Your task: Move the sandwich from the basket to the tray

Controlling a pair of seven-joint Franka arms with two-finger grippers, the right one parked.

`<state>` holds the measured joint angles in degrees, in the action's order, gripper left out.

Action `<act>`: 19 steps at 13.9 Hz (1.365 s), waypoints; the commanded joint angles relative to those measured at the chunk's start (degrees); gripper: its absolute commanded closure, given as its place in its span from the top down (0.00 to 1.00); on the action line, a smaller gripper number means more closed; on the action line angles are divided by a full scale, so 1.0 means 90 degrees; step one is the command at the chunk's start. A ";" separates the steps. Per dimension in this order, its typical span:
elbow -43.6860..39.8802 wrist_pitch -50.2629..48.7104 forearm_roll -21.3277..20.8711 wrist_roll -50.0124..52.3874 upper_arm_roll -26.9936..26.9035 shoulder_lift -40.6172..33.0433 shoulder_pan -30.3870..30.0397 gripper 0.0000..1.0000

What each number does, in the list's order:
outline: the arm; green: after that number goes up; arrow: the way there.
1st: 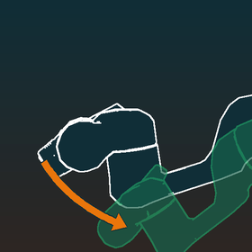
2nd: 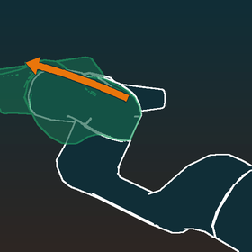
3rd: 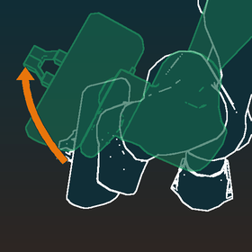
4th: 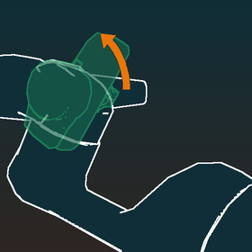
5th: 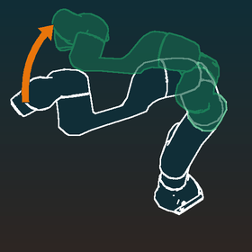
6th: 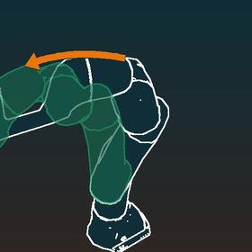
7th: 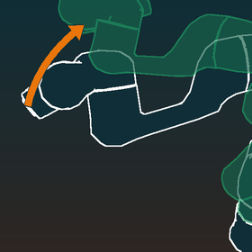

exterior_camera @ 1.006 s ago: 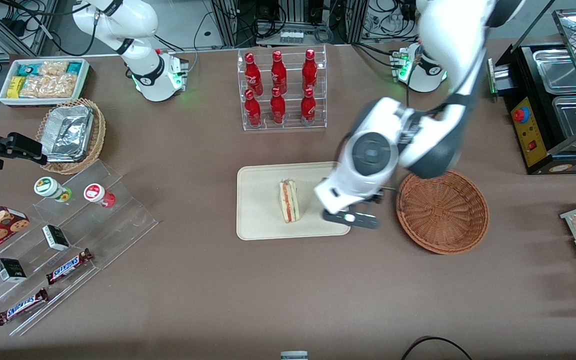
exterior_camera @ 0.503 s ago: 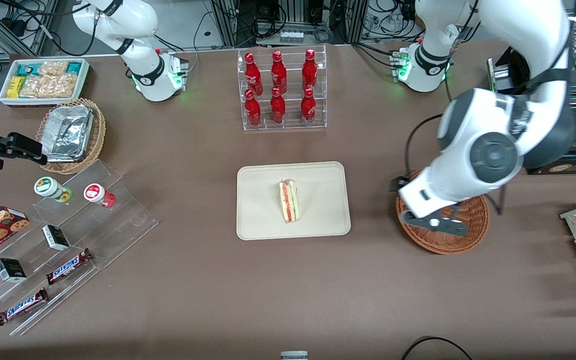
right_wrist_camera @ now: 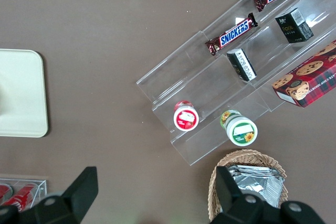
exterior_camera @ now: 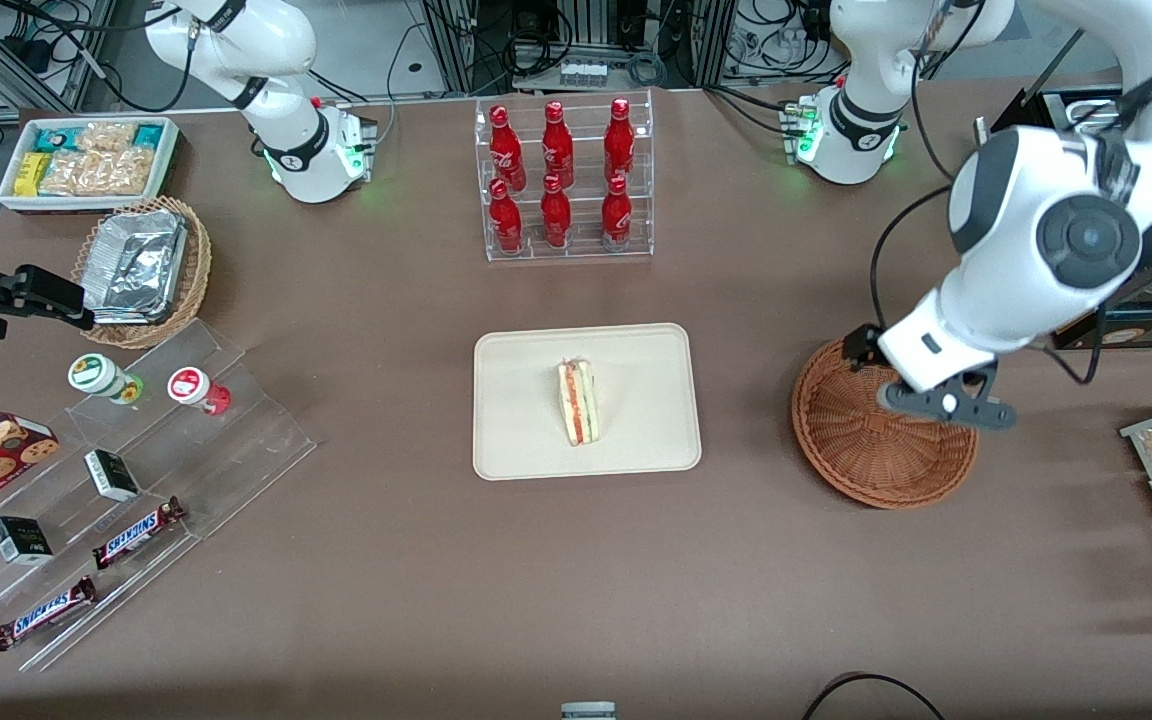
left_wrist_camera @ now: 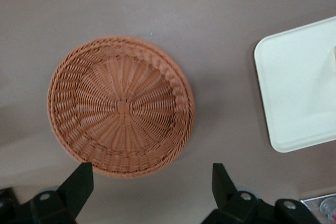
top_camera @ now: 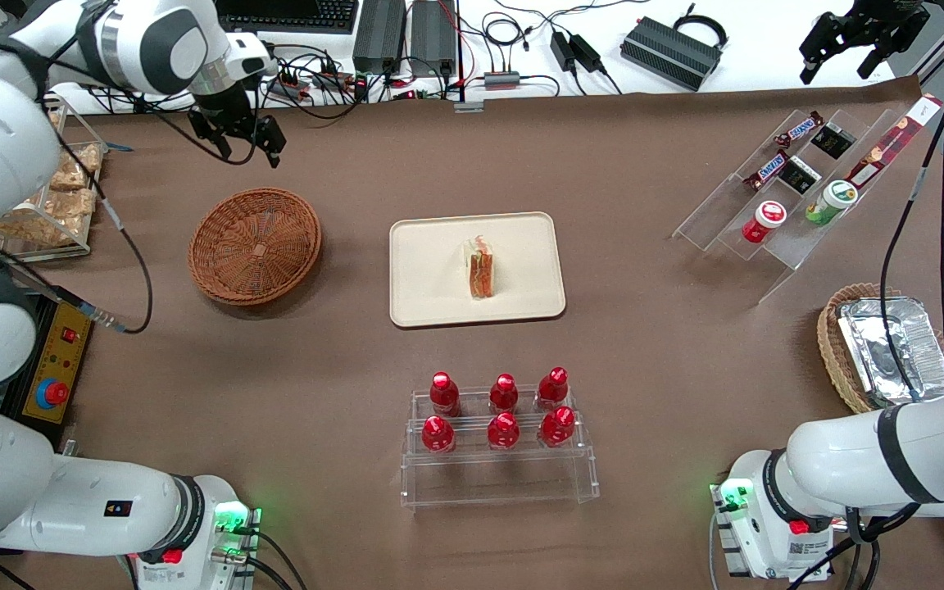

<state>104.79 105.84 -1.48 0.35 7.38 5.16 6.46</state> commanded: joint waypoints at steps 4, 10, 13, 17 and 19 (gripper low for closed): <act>0.1296 -0.0176 0.0096 -0.0058 0.0030 -0.1588 -0.0268 1.00; 0.0742 -0.1046 0.0096 -0.0165 -0.0360 -0.1756 -0.0278 1.00; 0.0077 -0.1641 0.0096 -0.0468 -0.0507 -0.1492 -0.0288 1.00; -0.0305 -0.1984 0.0096 -0.0488 -0.0624 -0.1472 -0.0288 1.00; -0.0529 -0.2237 0.0086 -0.0497 -0.0624 -0.1462 -0.0288 1.00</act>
<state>103.61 88.94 -1.23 -2.82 1.75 -9.25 4.18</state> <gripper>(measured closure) 0.000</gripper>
